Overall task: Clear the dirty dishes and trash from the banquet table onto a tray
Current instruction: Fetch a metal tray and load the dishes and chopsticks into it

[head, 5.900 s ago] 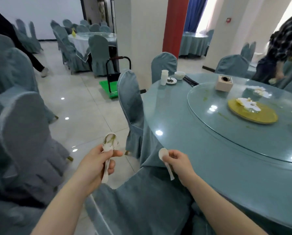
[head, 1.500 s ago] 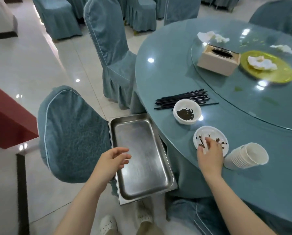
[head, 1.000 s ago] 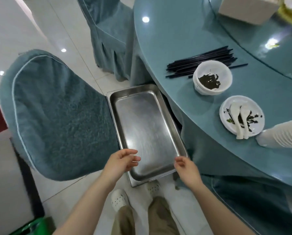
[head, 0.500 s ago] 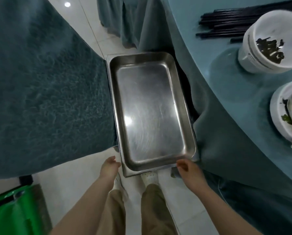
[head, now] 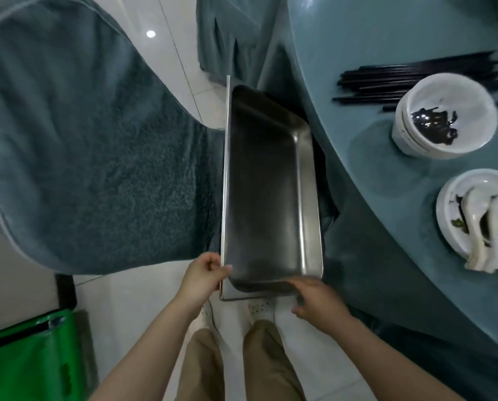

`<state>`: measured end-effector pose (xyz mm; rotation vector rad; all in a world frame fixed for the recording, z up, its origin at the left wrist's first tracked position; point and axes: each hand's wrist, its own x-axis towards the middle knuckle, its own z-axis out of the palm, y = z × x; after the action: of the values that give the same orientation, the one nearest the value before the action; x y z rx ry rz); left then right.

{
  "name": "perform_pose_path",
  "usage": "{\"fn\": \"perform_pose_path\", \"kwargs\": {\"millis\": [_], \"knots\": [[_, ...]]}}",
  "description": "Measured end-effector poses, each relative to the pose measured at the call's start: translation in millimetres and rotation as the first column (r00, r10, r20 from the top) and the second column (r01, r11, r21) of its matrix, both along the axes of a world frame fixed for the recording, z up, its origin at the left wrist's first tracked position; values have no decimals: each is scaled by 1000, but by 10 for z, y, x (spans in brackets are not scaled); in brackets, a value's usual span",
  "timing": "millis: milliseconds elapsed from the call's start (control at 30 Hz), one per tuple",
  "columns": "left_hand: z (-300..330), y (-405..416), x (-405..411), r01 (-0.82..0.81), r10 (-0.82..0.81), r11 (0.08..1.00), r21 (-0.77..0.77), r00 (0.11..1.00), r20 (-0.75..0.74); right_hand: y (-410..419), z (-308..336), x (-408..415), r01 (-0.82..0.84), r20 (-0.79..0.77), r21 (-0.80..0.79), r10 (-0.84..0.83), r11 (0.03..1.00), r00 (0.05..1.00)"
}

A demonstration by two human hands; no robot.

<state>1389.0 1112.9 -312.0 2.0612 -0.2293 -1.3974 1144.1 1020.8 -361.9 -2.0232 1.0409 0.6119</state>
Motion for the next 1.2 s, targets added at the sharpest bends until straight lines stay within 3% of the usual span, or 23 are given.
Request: {"fn": "perform_pose_path", "kwargs": {"millis": [133,267,500,667,900,1100,1200], "knots": [[315,-197,-36,208,-194,978,-35,953,233,77,103,71,41,24,-41,-40,998,999],[550,-366,-132,194,-151,978,-77,912,381,122,252,159,97,95,-22,-94,995,991],[1050,-527,40,-13,63,993,-117,902,427,-75,828,210,259,237,-115,-227,959,945],[1612,-295,252,22,63,985,-172,879,473,-34,1298,367,336,298,-96,-295,937,908],[2454,-11,785,77,147,941,-329,783,605,41,1753,972,425,400,-19,-382,905,833],[2929,165,1169,-29,314,884,-466,777,546,-2,2120,1427,539,411,169,-556,825,722],[3120,200,1289,-71,392,833,-548,774,497,-117,2293,1612,605,426,180,-616,776,663]]}}
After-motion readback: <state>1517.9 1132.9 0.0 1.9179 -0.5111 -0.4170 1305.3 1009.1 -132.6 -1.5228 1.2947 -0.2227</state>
